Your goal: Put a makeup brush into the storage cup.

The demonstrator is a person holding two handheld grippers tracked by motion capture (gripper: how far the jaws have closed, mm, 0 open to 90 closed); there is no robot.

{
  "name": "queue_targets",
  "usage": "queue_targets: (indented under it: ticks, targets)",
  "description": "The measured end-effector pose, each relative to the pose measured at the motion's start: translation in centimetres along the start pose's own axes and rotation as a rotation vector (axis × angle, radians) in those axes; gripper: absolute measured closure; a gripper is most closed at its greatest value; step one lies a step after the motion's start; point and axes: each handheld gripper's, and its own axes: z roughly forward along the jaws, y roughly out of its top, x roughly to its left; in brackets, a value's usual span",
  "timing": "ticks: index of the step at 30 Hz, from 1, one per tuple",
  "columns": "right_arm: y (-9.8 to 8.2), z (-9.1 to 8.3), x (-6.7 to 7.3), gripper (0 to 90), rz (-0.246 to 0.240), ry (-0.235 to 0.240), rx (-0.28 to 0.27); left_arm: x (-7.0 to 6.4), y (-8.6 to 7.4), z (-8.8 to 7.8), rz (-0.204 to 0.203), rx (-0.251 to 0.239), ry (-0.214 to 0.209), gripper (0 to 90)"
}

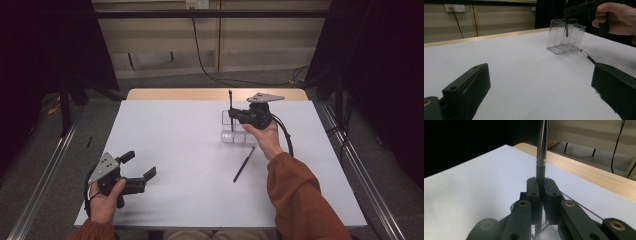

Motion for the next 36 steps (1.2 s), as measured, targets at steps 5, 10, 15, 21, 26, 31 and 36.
queue_targets:
  ticks: [5, 10, 15, 21, 26, 31, 36]
  targets:
    - [-0.23, 0.03, -0.14, 83.5, 0.008, -0.004, 0.004, 0.02, 0.0, 0.0, 0.004, 0.002, 0.0, 2.1]
    - [-0.53, 0.25, -0.14, 83.5, 0.0, 0.0, 0.024, 0.01, 0.0, 0.03, 0.001, 0.004, 0.0, 2.1]
    - [-0.58, 0.33, -0.2, 83.3, 0.01, 0.003, 0.017, 0.07, -0.01, 0.02, 0.004, 0.004, 0.0, 2.1]
    - [-0.66, 0.21, -0.22, 79.4, 0.02, 0.01, 0.005, 0.05, -0.06, 0.03, -0.002, 0.006, 0.004, 2.1]
    - [-0.58, -0.1, -0.23, 72.9, 0.022, 0.013, -0.007, 0.15, -0.1, 0.04, 0.002, 0.011, 0.012, 2.1]
    - [-0.7, -0.38, -0.25, 60.0, 0.052, 0.022, -0.03, 0.13, -0.1, 0.04, 0.004, 0.012, 0.012, 2.1]
    - [-0.76, -0.52, -0.28, 48.1, 0.044, 0.015, -0.044, 0.14, -0.12, 0.04, -0.001, 0.011, 0.011, 2.1]
